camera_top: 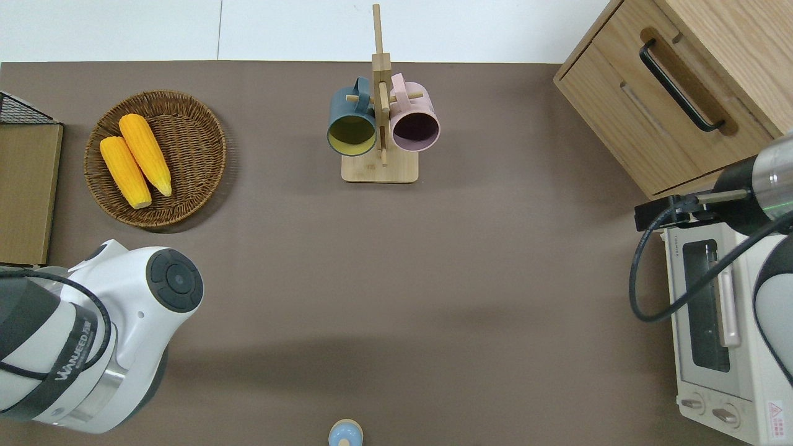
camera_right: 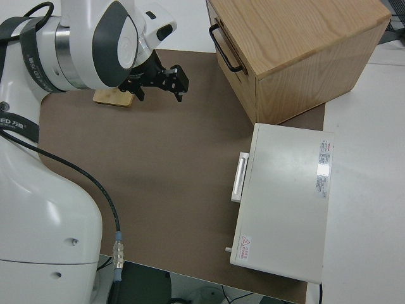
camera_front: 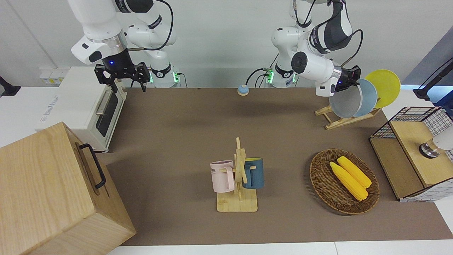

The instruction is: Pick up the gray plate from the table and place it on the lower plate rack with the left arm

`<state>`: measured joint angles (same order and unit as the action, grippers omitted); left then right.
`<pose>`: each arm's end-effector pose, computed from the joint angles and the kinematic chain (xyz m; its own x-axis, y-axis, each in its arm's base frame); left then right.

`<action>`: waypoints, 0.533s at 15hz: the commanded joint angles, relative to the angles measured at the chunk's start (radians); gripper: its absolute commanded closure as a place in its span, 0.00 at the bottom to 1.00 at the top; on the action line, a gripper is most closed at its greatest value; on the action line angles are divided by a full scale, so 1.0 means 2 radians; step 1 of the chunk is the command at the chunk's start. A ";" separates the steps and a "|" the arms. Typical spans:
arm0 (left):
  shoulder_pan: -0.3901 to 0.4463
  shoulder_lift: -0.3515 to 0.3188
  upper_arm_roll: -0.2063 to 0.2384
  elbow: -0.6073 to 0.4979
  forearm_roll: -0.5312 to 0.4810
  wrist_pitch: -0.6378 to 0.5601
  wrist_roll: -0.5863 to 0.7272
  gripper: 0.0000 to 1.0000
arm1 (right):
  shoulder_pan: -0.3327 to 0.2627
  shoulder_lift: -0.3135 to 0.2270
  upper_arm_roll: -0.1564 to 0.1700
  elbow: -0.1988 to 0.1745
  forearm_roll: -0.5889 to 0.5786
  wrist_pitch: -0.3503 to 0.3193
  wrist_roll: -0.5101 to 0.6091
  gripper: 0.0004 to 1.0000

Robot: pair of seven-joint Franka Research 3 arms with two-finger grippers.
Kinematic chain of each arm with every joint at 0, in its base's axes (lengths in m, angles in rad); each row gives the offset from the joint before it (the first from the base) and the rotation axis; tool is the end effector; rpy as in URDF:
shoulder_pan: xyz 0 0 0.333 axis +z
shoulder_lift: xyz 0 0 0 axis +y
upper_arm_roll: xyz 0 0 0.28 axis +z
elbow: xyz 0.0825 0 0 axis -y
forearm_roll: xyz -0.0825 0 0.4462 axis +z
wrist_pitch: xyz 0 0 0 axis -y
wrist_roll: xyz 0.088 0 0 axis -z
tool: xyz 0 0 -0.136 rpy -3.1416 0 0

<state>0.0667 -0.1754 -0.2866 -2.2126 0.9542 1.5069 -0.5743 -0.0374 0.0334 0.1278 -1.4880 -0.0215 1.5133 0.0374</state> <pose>0.5148 0.0025 0.3897 0.9887 0.1500 0.0025 0.0688 -0.4384 -0.8961 0.6181 0.0519 0.5780 0.9986 0.0517 -0.0072 0.0518 -0.9985 0.0175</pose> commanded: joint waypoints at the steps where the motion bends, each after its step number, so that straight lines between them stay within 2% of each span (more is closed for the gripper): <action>1: 0.000 0.004 -0.001 -0.019 0.015 0.010 -0.035 1.00 | -0.011 0.005 0.010 0.011 -0.002 -0.008 0.007 0.02; 8: -0.004 0.020 -0.002 -0.030 0.015 0.017 -0.071 1.00 | -0.011 0.005 0.010 0.011 -0.002 -0.008 0.007 0.02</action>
<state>0.0649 -0.1406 -0.2921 -2.2507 0.9576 1.5173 -0.6757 -0.0374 0.0334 0.1278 -1.4880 -0.0215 1.5133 0.0374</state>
